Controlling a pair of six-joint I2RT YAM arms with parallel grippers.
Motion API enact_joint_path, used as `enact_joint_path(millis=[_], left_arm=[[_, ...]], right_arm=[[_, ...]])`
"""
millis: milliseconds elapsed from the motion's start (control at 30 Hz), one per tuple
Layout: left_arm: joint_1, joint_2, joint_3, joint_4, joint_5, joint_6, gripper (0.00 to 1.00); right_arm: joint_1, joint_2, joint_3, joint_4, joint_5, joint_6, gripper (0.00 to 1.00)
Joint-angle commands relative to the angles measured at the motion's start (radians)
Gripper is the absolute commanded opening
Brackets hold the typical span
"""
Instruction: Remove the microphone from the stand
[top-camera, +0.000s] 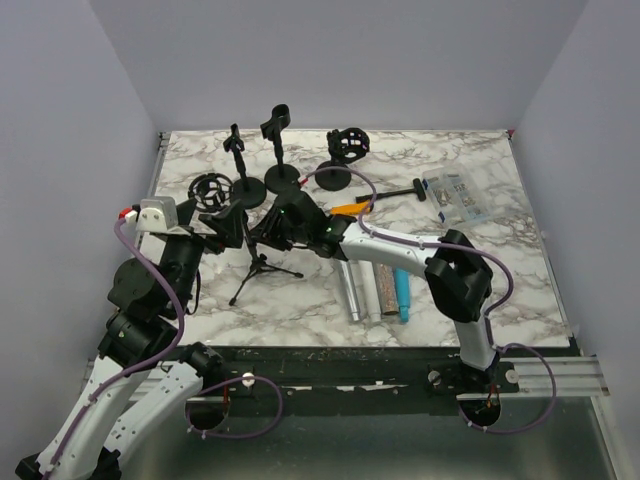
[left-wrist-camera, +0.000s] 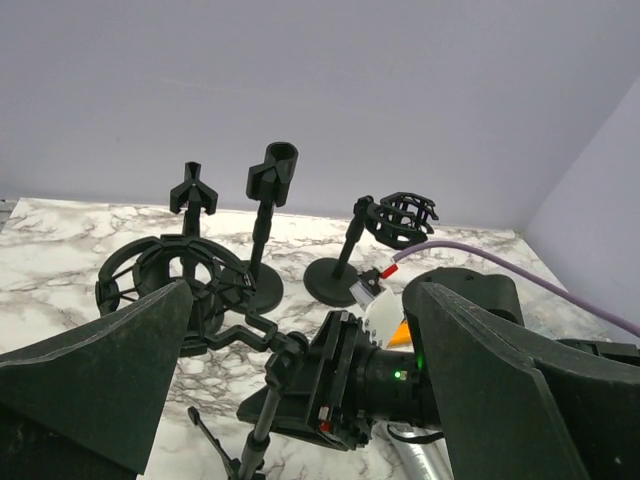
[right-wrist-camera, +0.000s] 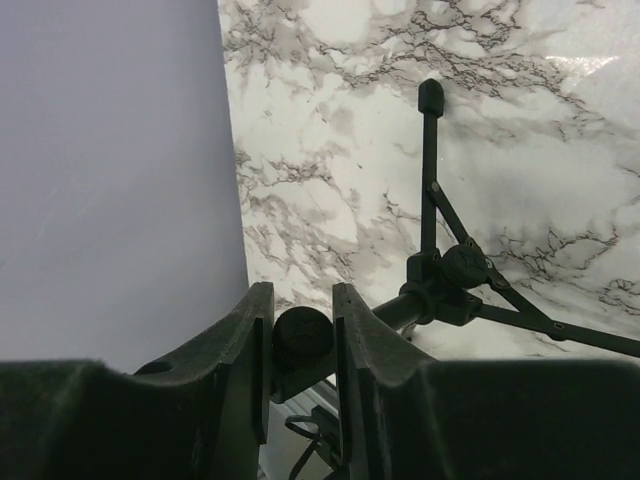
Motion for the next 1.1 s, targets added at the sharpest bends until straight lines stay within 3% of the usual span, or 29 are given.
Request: enact_joint_path(millis=[0, 167, 300, 600, 700, 767, 933, 1067], left_arm=[[0.003, -0.015, -0.014, 0.014, -0.003, 0.005, 0.98], [0.003, -0.022, -0.024, 0.023, 0.0, 0.0, 0.98], [0.003, -0.023, -0.03, 0.029, -0.004, -0.001, 0.98], [0.003, -0.016, -0.028, 0.025, -0.003, -0.003, 0.98], [0.003, -0.024, -0.028, 0.026, 0.001, -0.003, 0.98], [0.004, -0.028, -0.028, 0.026, 0.002, -0.003, 0.98], [0.006, -0.007, -0.037, 0.043, -0.026, 0.02, 0.98], [0.006, -0.013, -0.028, 0.031, -0.009, 0.013, 0.98]], right_arm=[[-0.011, -0.019, -0.165, 0.134, -0.047, -0.038, 0.01], [-0.075, 0.04, -0.458, 0.803, -0.362, -0.037, 0.01], [-0.085, 0.159, -0.468, 0.954, -0.441, -0.044, 0.0], [-0.092, 0.217, -0.415, 0.928, -0.455, -0.115, 0.01], [-0.092, 0.195, -0.405, 0.835, -0.435, -0.148, 0.01], [-0.094, 0.158, -0.394, 0.743, -0.404, -0.172, 0.07], [-0.093, 0.081, -0.269, 0.383, -0.337, -0.26, 0.43], [-0.093, 0.01, -0.236, 0.234, -0.234, -0.288, 0.72]])
